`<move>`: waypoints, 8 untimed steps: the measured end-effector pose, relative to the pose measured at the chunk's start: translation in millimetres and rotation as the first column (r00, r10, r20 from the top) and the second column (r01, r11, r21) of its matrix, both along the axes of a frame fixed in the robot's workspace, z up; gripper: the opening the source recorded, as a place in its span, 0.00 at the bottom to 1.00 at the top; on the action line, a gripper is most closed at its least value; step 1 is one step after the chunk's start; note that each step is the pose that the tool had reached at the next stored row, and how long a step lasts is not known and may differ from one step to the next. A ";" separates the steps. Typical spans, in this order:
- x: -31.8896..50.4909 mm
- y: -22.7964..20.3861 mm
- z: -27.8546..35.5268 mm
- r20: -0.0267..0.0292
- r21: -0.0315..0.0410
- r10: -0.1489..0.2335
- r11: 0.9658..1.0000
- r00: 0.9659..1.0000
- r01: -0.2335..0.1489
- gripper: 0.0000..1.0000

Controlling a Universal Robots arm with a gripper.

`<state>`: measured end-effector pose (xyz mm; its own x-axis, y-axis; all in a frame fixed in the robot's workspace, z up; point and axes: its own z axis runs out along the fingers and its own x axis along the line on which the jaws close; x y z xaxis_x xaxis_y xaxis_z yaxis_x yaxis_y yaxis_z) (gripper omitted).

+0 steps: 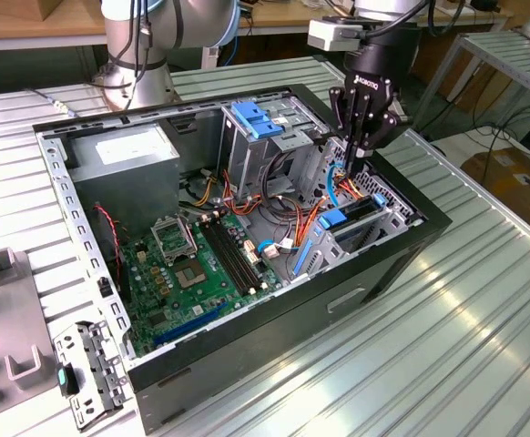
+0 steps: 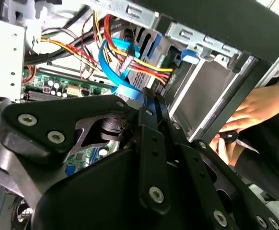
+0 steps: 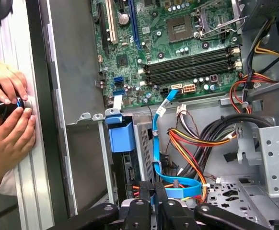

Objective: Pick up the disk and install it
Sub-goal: 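Insert the second disk wire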

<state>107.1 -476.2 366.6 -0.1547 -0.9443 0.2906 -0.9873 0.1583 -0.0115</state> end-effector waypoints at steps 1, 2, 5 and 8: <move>-1.2 -1.1 0.0 0.000 0.000 0.001 1.000 1.000 -0.001 0.16; -2.3 -2.4 -0.1 0.000 0.000 0.002 1.000 1.000 -0.002 0.16; -6.5 -5.8 -0.4 0.002 0.003 0.004 1.000 1.000 -0.004 0.16; -10.0 -7.9 -0.6 0.010 0.012 0.005 1.000 1.000 -0.005 0.16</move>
